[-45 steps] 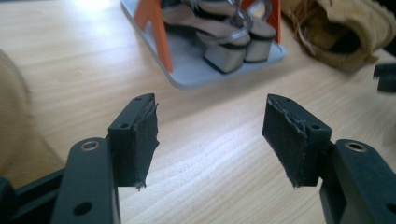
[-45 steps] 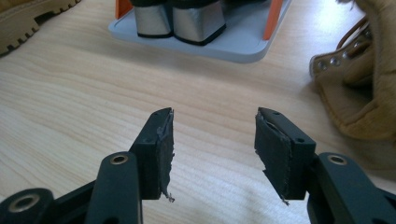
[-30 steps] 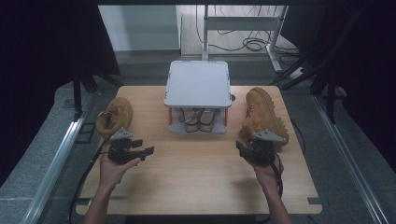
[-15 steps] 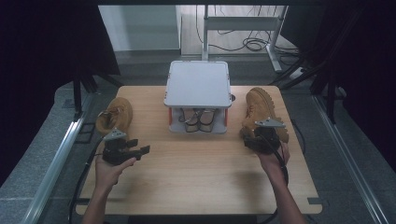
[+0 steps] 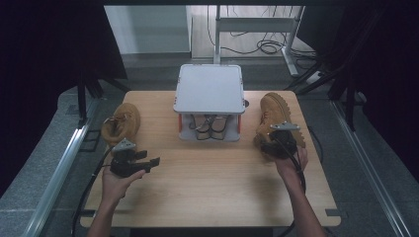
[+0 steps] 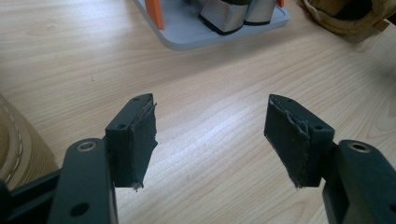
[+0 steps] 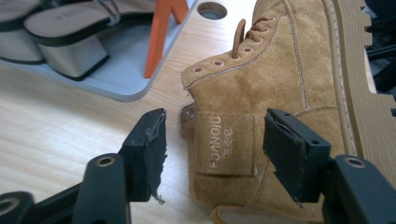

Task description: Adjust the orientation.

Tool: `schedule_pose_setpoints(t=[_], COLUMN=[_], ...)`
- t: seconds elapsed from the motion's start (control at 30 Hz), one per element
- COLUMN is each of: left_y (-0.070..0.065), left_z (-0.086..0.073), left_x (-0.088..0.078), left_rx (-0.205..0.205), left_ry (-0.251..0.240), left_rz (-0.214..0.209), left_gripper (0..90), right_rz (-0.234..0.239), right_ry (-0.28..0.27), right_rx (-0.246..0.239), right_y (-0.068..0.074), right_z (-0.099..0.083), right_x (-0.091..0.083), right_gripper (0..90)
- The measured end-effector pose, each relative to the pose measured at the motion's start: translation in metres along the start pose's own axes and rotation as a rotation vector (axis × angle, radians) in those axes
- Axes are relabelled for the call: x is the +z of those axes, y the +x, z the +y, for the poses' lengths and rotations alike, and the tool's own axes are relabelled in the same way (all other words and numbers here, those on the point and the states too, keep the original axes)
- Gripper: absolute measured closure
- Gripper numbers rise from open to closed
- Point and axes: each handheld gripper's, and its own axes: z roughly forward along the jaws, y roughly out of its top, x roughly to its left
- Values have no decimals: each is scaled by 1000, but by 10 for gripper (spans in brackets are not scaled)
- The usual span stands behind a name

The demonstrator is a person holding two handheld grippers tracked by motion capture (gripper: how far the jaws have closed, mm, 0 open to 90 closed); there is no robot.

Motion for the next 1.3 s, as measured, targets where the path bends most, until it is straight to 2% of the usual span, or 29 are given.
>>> schedule_pose_setpoints(t=[0.13,0.37,0.43,0.53,0.67,1.03,1.17,1.3], left_y=[2,5,6,7,8,12,12,12], left_z=[-1,-3,-4,-5,-5,-7,-7,-8], left_x=[-2,0,0,-2,-2,-3,-2,-2], left_rx=[-4,-15,-16,-19,-22,-33,-33,-35], left_ry=[-3,5,8,3,1,4,7,10], left_rz=[3,2,4,5,7,11,13,14], left_gripper=[341,341,341,341,341,341,341,341], right_rz=[-59,-151,-171,-205,-255,-228,-216,-191], right_ry=[23,48,46,56,56,34,8,6], right_rx=[-28,-62,-68,-108,-143,-122,-86,-59], right_y=[9,16,17,20,22,17,10,3], right_z=[2,2,2,2,1,3,4,7], right_x=[13,28,30,33,34,28,23,20], right_gripper=[338,324,333,357,438,549,565,574])
